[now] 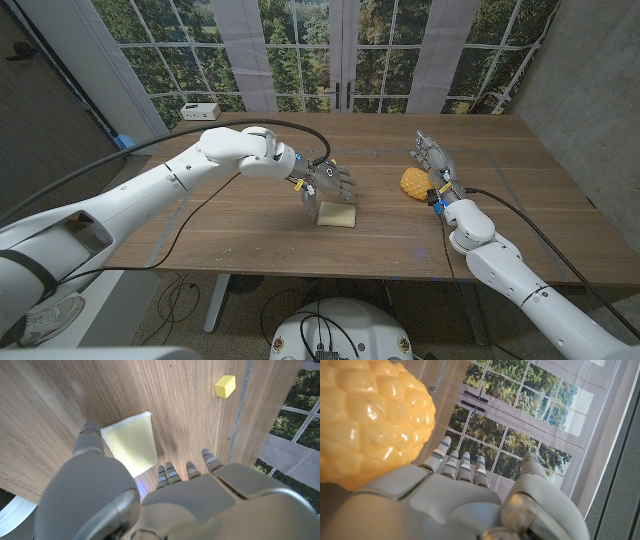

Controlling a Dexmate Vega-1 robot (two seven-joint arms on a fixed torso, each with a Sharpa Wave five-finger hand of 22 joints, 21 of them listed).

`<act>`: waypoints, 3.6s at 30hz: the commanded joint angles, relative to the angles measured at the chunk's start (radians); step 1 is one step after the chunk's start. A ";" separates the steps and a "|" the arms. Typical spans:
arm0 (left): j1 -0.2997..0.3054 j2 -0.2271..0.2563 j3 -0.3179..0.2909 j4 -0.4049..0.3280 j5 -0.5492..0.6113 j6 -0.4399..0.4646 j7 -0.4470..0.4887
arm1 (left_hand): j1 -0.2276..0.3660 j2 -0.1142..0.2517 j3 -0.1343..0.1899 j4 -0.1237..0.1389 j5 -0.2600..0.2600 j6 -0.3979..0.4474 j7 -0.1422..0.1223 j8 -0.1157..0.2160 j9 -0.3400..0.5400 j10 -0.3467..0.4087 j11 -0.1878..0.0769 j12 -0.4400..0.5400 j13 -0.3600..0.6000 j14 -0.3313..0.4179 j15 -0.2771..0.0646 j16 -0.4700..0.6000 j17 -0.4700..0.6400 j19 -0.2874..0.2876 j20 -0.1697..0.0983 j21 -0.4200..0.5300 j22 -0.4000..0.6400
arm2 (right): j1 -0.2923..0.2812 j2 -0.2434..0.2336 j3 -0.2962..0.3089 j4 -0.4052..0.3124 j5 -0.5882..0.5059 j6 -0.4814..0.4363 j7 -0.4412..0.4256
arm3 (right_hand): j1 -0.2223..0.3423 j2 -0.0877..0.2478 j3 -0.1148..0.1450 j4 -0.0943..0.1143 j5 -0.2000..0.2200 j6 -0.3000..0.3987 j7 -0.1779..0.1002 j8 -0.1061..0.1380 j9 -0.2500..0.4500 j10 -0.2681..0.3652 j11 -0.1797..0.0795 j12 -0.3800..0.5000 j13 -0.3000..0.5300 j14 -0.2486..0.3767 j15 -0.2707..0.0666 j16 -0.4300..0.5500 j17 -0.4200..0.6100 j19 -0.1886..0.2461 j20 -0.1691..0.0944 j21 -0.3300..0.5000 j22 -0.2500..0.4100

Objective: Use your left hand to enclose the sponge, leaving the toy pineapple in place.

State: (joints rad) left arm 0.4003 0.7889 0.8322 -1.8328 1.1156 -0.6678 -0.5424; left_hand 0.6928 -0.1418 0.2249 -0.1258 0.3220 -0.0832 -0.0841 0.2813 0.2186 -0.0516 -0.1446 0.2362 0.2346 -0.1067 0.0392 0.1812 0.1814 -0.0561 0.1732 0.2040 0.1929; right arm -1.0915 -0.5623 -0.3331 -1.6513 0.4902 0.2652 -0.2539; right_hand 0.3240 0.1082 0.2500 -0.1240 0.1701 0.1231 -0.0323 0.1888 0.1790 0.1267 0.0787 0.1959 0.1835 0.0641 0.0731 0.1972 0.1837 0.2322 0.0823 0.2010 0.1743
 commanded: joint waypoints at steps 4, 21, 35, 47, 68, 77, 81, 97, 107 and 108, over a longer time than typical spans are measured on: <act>0.029 0.028 0.004 -0.016 0.053 0.013 0.073 | 0.015 0.010 -0.006 -0.004 0.007 0.010 -0.005 -0.001 0.001 0.011 -0.002 0.010 0.006 -0.007 -0.003 0.005 0.002 -0.005 -0.001 0.007 0.005 | 0.019 0.002 -0.006 0.015 -0.001 0.002 0.008 | -0.009 -0.002 -0.005 0.001 0.005 0.007 0.001 -0.001 0.003 0.011 0.001 -0.001 0.006 0.003 0.007 -0.002 0.002 0.011 0.000 0.001 0.004; 0.055 0.034 0.026 -0.045 0.182 0.062 0.136 | 0.042 0.031 -0.006 -0.005 0.013 0.007 -0.003 -0.006 0.001 0.009 0.004 0.010 0.006 -0.007 -0.006 0.006 0.001 0.008 0.001 0.013 0.004 | 0.001 -0.019 0.009 -0.030 -0.028 0.012 -0.009 | -0.016 -0.007 -0.010 0.003 0.004 0.010 0.001 0.000 0.003 0.011 0.001 -0.001 0.006 0.005 0.008 -0.001 0.003 0.012 0.002 0.001 0.004; 0.024 0.007 -0.007 -0.068 0.058 0.076 0.050 | 0.066 0.044 -0.007 -0.008 0.018 -0.016 -0.006 -0.019 0.000 -0.014 0.008 0.001 0.005 -0.006 -0.001 0.006 0.000 0.012 -0.002 0.014 0.003 | -0.022 -0.019 0.017 -0.044 -0.021 0.030 -0.004 | -0.021 -0.009 -0.012 0.006 0.005 0.011 0.002 0.001 0.003 0.011 0.002 -0.001 0.006 0.005 0.009 -0.001 0.003 0.011 0.002 0.000 0.004; -0.033 -0.048 0.031 -0.007 -0.039 0.038 -0.107 | 0.062 0.027 -0.027 -0.004 0.022 -0.038 0.013 -0.033 -0.002 -0.029 0.021 -0.005 0.005 -0.011 0.014 0.006 0.000 0.005 0.014 0.011 0.003 | -0.051 -0.012 0.032 -0.047 -0.013 0.049 -0.015 | -0.032 -0.006 -0.015 0.013 0.006 0.011 0.000 0.000 0.003 0.011 -0.001 -0.001 0.006 0.006 0.008 0.000 0.006 0.014 0.000 0.001 0.004; -0.057 -0.067 0.090 0.030 0.083 0.018 -0.038 | 0.048 0.004 -0.061 0.004 0.036 -0.029 0.004 -0.039 -0.005 -0.018 0.014 0.002 0.002 -0.010 0.009 0.009 0.001 0.001 0.016 0.010 0.003 | -0.030 -0.001 0.032 -0.003 -0.005 0.067 0.004 | -0.043 -0.007 -0.019 0.018 0.007 0.011 0.001 0.000 0.003 0.012 -0.001 -0.001 0.006 0.007 0.008 0.000 0.006 0.015 0.000 0.001 0.004; -0.058 -0.083 0.107 0.067 0.084 0.038 -0.019 | 0.061 0.021 -0.062 0.005 0.046 -0.008 -0.004 -0.035 -0.006 0.002 0.016 0.009 0.000 0.003 0.006 0.013 0.000 0.012 0.016 0.015 0.003 | -0.020 -0.002 0.033 0.009 -0.006 0.072 0.010 | -0.043 -0.009 -0.019 0.017 0.008 0.011 0.001 0.000 0.003 0.012 0.000 -0.001 0.006 0.008 0.011 -0.001 0.005 0.015 0.001 0.001 0.004; -0.068 -0.098 0.122 0.094 0.079 0.041 -0.022 | 0.065 0.026 -0.061 0.006 0.049 -0.011 -0.001 -0.038 -0.007 0.000 0.019 0.007 -0.001 0.003 0.008 0.013 0.000 0.015 0.020 0.016 0.003 | -0.018 -0.002 0.035 0.011 -0.005 0.072 0.010 | -0.043 -0.010 -0.020 0.017 0.008 0.011 0.001 0.000 0.003 0.013 0.000 -0.001 0.006 0.008 0.011 -0.001 0.004 0.015 0.002 0.001 0.004; -0.039 -0.079 0.131 0.099 0.107 0.085 0.118 | 0.131 0.098 -0.065 0.011 0.054 0.224 -0.087 0.034 -0.013 0.209 -0.019 0.059 -0.014 0.112 -0.042 0.030 -0.004 0.071 -0.012 0.029 0.001 | -0.030 -0.005 0.049 0.017 0.009 0.079 0.007 | -0.046 -0.010 -0.020 0.017 0.009 0.012 0.000 0.000 0.003 0.016 0.001 0.000 0.006 0.010 0.009 -0.001 0.004 0.015 0.000 0.001 0.004; -0.004 -0.056 0.113 0.055 0.128 0.143 0.150 | 0.194 0.188 -0.045 0.004 0.002 0.412 -0.122 0.083 -0.019 0.391 -0.049 0.073 -0.023 0.226 -0.111 0.035 -0.009 0.132 -0.027 0.040 0.000 | -0.026 -0.008 0.051 0.022 0.013 0.083 0.017 | -0.046 -0.010 -0.020 0.018 0.010 0.012 0.000 0.000 0.003 0.017 -0.001 0.000 0.006 0.013 0.007 -0.001 0.003 0.016 0.000 0.001 0.004; -0.004 -0.053 0.113 0.047 0.140 0.146 0.151 | 0.195 0.189 -0.045 0.004 0.000 0.418 -0.123 0.085 -0.019 0.396 -0.050 0.073 -0.023 0.228 -0.113 0.035 -0.009 0.134 -0.028 0.040 0.000 | -0.025 -0.008 0.051 0.022 0.012 0.083 0.017 | -0.047 -0.010 -0.020 0.018 0.010 0.012 0.000 0.000 0.003 0.018 0.000 0.001 0.006 0.013 0.007 -0.001 0.003 0.016 0.000 0.001 0.004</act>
State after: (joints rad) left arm 0.3642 0.7118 0.9592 -1.7468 1.2207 -0.5729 -0.4411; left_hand 0.8848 0.0375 0.1773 -0.1186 0.3279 0.2166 -0.1083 0.3570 0.1963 0.3244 -0.1912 0.3071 0.2089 0.1069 -0.0374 0.2120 0.1718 0.0685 0.1425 0.2387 0.1906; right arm -1.1183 -0.5672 -0.2855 -1.6347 0.4971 0.3433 -0.2457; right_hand 0.2845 0.0949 0.2292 -0.1115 0.1740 0.1268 -0.0286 0.1888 0.1790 0.1360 0.0805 0.1963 0.1835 0.0676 0.0766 0.1973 0.1861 0.2414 0.0804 0.2010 0.1742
